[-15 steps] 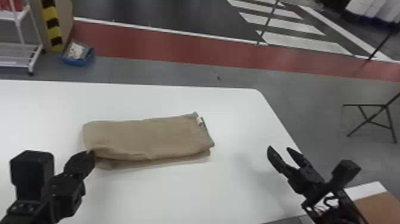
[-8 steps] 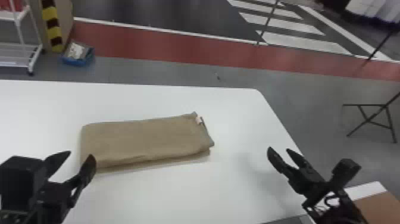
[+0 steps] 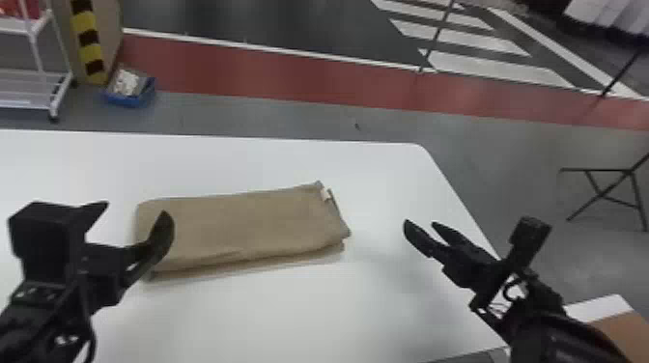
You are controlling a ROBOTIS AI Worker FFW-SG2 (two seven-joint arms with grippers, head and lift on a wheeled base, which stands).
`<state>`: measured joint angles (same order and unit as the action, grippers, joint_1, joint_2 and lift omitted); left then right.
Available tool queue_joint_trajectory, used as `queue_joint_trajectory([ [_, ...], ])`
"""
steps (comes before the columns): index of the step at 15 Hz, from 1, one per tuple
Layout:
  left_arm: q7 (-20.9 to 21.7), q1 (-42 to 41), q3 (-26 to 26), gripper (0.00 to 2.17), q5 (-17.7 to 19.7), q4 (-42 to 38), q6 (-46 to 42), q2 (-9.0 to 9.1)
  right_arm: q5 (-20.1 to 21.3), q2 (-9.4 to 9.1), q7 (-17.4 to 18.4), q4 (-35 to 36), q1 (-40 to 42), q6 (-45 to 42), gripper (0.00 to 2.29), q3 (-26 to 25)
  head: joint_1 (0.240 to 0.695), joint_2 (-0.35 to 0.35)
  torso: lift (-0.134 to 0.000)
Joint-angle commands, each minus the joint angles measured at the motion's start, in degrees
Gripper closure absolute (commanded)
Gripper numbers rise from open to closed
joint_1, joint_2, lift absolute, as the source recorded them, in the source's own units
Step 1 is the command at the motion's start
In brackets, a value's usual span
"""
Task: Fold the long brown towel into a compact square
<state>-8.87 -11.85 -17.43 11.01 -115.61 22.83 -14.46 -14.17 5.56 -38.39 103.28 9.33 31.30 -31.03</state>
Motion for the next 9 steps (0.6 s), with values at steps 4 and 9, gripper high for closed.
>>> queue_joint_trajectory([
  [4,0.4,15.2,-9.7,0.73,1.5,17.9,-1.2,5.85,5.4,-4.16,1.6,7.5,-1.9,8.4,0.29,9.9,0.695,-0.287,-0.124],
  [9,1.1,16.9,-11.8,0.73,1.2,21.8,-3.4,6.64,10.2,-5.61,4.4,5.9,-3.6,8.0,0.44,16.3,0.695,-0.26,-0.124],
])
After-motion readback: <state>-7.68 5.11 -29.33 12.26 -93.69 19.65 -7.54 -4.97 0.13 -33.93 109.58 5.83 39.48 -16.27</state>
